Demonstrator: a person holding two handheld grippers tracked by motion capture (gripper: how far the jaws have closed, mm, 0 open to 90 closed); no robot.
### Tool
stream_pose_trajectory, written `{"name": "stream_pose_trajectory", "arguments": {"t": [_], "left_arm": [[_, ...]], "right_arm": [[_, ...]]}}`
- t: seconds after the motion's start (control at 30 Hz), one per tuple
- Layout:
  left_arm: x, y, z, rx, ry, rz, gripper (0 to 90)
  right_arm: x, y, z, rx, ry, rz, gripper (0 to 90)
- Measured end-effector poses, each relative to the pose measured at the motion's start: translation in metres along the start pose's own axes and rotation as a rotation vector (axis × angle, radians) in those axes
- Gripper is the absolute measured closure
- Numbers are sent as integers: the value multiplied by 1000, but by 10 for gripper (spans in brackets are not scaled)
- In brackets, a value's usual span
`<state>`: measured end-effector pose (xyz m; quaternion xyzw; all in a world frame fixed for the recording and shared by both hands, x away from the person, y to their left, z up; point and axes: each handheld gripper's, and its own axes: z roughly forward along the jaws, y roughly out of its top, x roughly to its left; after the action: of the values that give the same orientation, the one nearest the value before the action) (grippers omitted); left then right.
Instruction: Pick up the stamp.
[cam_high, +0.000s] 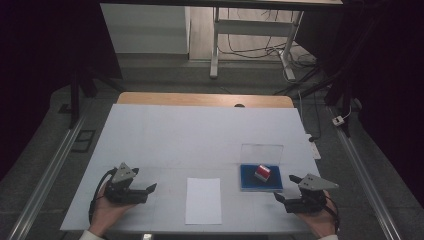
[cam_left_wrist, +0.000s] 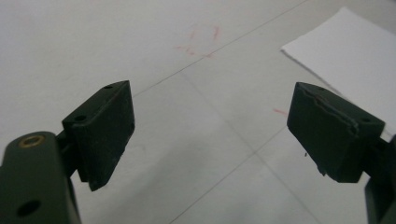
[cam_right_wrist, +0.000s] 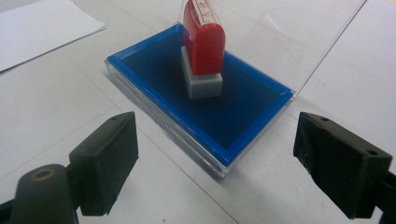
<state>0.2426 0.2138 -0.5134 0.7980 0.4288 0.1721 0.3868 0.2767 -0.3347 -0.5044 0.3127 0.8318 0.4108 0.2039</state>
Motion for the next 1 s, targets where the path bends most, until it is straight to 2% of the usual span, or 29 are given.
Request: {"name": "stream_pose_trajectory", "arguments": {"t": [0.3,0.47,0.87,1.0], "left_arm": [[-5,2,-1,-13,-12,1,161],[-5,1,-1,-16,-7,-7,161],[-5,1,-4,-19,-3,-8,163],[-5,2,-6,-25,-4,-6,166]], "right_arm": [[-1,-1,1,-5,-3,-2,138],[0,-2,2,-42,-9,-1,139],[2,4,0,-20,-21,4,165],[1,11,-5,-33,-24,9,189]]}}
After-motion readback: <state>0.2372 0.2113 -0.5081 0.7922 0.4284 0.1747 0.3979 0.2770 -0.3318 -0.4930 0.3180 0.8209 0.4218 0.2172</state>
